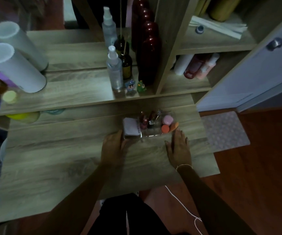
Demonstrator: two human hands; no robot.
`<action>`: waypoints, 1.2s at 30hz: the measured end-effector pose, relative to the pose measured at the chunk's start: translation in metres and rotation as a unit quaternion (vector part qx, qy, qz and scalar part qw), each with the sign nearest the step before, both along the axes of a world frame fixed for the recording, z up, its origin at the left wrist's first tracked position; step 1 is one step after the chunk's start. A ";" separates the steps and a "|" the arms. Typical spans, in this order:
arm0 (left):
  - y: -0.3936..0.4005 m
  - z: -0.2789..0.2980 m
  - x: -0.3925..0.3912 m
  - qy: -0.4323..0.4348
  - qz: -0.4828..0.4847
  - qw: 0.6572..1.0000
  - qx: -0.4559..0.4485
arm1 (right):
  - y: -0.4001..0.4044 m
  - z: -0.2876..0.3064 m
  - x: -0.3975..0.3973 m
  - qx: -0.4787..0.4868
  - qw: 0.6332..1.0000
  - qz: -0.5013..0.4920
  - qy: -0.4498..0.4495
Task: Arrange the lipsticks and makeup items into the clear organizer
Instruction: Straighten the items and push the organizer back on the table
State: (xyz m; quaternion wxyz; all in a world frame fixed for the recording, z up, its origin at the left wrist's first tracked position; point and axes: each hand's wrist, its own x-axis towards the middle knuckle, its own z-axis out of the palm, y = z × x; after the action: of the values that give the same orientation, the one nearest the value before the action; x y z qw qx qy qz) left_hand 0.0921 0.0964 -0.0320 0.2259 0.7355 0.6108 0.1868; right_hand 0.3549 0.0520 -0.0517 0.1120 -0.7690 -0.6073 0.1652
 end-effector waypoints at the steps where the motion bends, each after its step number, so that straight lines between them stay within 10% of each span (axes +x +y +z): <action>1: 0.002 0.000 0.004 -0.004 0.001 1.000 0.000 | 0.003 0.000 0.005 0.001 1.000 0.000 -0.001; 28: 0.016 -0.006 0.036 -0.036 0.013 0.999 0.003 | 0.031 0.003 0.030 0.023 0.997 -0.010 0.067; 36: -0.058 -0.031 0.036 0.092 -0.086 0.992 -0.032 | -0.022 -0.003 0.000 0.028 0.992 -0.111 0.048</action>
State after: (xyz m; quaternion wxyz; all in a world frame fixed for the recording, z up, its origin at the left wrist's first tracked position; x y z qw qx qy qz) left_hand 0.1279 0.0387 -0.0633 0.2079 0.7916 0.5692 0.0786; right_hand 0.3547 0.0304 -0.0550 0.1797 -0.8193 -0.5169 0.1712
